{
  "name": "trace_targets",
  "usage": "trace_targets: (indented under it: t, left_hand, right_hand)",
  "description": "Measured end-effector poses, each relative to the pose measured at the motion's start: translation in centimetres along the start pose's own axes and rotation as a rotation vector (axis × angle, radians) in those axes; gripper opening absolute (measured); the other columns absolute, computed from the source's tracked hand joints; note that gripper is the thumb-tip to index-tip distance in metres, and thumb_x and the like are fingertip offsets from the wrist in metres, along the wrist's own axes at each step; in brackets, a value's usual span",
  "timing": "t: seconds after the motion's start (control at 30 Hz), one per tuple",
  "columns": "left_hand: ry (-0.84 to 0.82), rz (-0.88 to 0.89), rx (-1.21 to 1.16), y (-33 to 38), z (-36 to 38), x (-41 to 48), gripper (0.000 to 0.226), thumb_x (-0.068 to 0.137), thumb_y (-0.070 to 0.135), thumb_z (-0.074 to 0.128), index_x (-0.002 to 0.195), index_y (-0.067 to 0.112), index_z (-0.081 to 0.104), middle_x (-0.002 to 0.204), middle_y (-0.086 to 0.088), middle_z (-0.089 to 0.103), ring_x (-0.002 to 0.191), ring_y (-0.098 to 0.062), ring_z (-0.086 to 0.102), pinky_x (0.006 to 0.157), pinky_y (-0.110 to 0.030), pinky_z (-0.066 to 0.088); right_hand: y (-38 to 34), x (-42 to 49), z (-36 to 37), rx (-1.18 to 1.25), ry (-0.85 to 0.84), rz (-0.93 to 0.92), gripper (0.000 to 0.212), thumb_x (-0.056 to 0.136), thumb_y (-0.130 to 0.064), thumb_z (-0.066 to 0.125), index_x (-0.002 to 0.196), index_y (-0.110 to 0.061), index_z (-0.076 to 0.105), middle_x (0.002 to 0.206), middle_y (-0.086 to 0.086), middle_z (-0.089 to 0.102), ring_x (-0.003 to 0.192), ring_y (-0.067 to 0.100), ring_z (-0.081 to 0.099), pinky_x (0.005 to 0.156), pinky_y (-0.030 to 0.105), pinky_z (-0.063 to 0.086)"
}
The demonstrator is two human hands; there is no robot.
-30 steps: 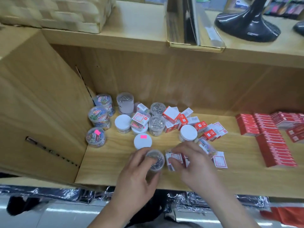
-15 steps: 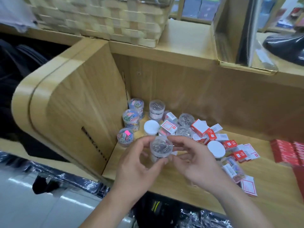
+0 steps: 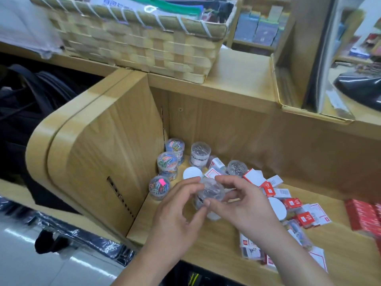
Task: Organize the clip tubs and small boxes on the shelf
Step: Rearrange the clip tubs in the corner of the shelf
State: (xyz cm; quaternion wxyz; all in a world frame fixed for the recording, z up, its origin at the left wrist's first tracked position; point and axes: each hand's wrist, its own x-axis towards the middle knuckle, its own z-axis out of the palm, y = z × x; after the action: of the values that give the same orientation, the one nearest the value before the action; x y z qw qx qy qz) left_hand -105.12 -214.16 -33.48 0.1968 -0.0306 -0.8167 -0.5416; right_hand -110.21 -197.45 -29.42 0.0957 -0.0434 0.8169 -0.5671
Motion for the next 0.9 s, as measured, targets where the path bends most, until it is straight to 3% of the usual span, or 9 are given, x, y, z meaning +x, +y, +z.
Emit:
trace_targets:
  t: [0.13, 0.23, 0.3, 0.37, 0.5, 0.67, 0.73, 0.8, 0.9]
  left_hand:
    - [-0.041, -0.029, -0.048, -0.5, -0.1, 0.8, 0.044, 0.092, 0.002, 0.07, 0.126, 0.029, 0.063, 0.13, 0.018, 0.063, 0.12, -0.01, 0.065, 0.099, -0.026, 0.052]
    - [-0.03, -0.071, 0.108, -2.1, -0.5, 1.3, 0.037, 0.091, 0.013, 0.073, 0.123, 0.03, 0.065, 0.113, 0.025, 0.065, 0.108, 0.0, 0.064, 0.09, -0.024, 0.052]
    - [-0.049, -0.117, 0.232, -3.5, -0.8, 1.6, 0.035, 0.09, 0.021, 0.075, 0.123, 0.027, 0.067, 0.108, 0.021, 0.066, 0.102, 0.0, 0.062, 0.087, -0.031, 0.054]
    - [-0.07, -0.163, 0.267, -4.2, -0.9, 1.7, 0.037, 0.088, 0.026, 0.076, 0.124, 0.025, 0.067, 0.109, 0.018, 0.067, 0.099, -0.002, 0.062, 0.085, -0.034, 0.055]
    - [-0.108, -0.11, 0.36, -4.5, -1.4, 2.3, 0.037, 0.087, 0.025, 0.075, 0.123, 0.022, 0.067, 0.11, 0.013, 0.066, 0.095, -0.007, 0.062, 0.081, -0.03, 0.054]
    - [-0.282, -0.009, 0.564, -4.4, -0.3, 5.5, 0.035, 0.086, 0.018, 0.057, 0.121, 0.021, 0.059, 0.132, 0.01, 0.055, 0.104, -0.018, 0.064, 0.077, -0.038, 0.056]
    - [-0.414, -0.043, 0.666, -4.4, 0.9, 6.4, 0.033, 0.086, 0.011, 0.054, 0.118, 0.018, 0.057, 0.139, 0.008, 0.048, 0.11, -0.025, 0.062, 0.074, -0.041, 0.054]
    - [-0.52, -0.101, 0.776, -4.7, 1.7, 6.3, 0.029, 0.086, 0.013, 0.052, 0.114, 0.015, 0.055, 0.148, 0.004, 0.041, 0.104, -0.03, 0.064, 0.064, -0.043, 0.05]
    - [-0.549, -0.115, 0.816, -5.5, 1.9, 4.8, 0.03, 0.088, 0.017, 0.053, 0.118, 0.018, 0.051, 0.163, 0.005, 0.026, 0.099, -0.034, 0.067, 0.061, -0.04, 0.05]
  right_hand:
    - [-0.4, 1.5, -0.4, 0.015, 0.029, -0.017, 0.045, 0.069, -0.023, 0.092, 0.108, -0.031, 0.07, 0.091, -0.027, 0.07, 0.071, 0.003, 0.065, 0.071, 0.02, 0.056]
    - [-0.7, 2.5, -0.1, -0.057, 0.094, -0.06, 0.036, 0.071, -0.029, 0.09, 0.099, -0.035, 0.069, 0.092, -0.031, 0.067, 0.076, -0.001, 0.063, 0.067, 0.012, 0.05]
    - [-0.9, 3.2, 0.2, -0.068, 0.137, -0.072, 0.034, 0.071, -0.029, 0.09, 0.094, -0.037, 0.067, 0.09, -0.023, 0.068, 0.079, 0.0, 0.061, 0.06, 0.007, 0.047]
    - [-0.9, 3.8, 0.7, -0.089, 0.156, -0.071, 0.034, 0.07, -0.034, 0.089, 0.094, -0.04, 0.066, 0.092, -0.022, 0.067, 0.081, 0.0, 0.061, 0.06, 0.01, 0.049]
    - [-0.7, 3.7, 1.4, -0.139, 0.167, -0.117, 0.033, 0.071, -0.036, 0.086, 0.095, -0.041, 0.065, 0.098, -0.04, 0.059, 0.088, 0.0, 0.06, 0.075, 0.024, 0.053]
    - [0.1, 2.2, 0.5, -0.066, 0.285, -0.128, 0.033, 0.073, -0.032, 0.087, 0.099, -0.036, 0.067, 0.096, -0.018, 0.068, 0.09, 0.002, 0.061, 0.064, 0.007, 0.046]
    - [0.3, 1.8, -0.1, -0.056, 0.306, -0.119, 0.034, 0.073, -0.031, 0.088, 0.101, -0.034, 0.069, 0.1, -0.017, 0.068, 0.088, 0.001, 0.061, 0.066, 0.006, 0.045]
    - [0.4, 1.2, -0.7, -0.013, 0.298, -0.104, 0.034, 0.073, -0.029, 0.088, 0.102, -0.031, 0.07, 0.098, -0.015, 0.068, 0.084, 0.003, 0.061, 0.064, 0.007, 0.046]
    - [0.8, 0.4, -1.5, 0.018, 0.301, -0.093, 0.033, 0.072, -0.025, 0.089, 0.1, -0.03, 0.071, 0.093, -0.012, 0.068, 0.08, 0.005, 0.063, 0.06, 0.006, 0.045]
